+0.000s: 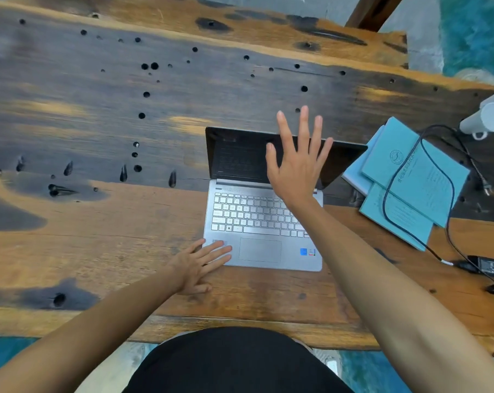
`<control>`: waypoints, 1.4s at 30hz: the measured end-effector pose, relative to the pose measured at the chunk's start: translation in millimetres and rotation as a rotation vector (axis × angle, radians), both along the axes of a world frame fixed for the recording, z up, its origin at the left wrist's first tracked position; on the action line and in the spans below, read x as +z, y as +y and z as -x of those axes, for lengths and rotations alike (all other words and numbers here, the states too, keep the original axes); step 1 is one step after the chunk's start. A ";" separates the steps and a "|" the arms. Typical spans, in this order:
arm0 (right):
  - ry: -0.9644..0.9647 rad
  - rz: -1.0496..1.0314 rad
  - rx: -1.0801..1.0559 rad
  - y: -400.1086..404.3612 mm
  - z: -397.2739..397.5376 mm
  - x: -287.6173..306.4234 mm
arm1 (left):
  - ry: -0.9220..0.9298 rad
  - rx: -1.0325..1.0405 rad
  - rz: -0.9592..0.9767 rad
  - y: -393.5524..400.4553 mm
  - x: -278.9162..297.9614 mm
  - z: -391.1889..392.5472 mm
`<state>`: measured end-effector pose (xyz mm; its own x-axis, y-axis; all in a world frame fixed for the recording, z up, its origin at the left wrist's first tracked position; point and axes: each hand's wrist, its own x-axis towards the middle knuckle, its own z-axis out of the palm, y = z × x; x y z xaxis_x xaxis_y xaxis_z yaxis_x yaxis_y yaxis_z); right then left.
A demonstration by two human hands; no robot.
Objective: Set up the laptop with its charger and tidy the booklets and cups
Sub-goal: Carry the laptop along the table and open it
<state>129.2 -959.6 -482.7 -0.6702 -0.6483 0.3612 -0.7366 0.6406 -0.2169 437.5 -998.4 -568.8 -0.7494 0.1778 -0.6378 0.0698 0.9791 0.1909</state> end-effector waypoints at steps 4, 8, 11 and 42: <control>0.001 -0.031 -0.007 -13.1 12.4 -0.9 | 0.004 0.014 -0.013 0.4 -2.6 -1.0; -0.008 -0.053 -0.006 -21.6 19.6 -3.5 | 0.016 0.022 -0.017 1.0 -4.7 -1.9; -0.019 -0.060 -0.007 -25.4 23.5 -4.9 | 0.016 0.022 -0.014 1.5 -5.7 -2.6; -0.203 -0.197 0.026 124.9 -15.0 49.0 | 0.463 0.290 0.020 14.0 78.0 50.8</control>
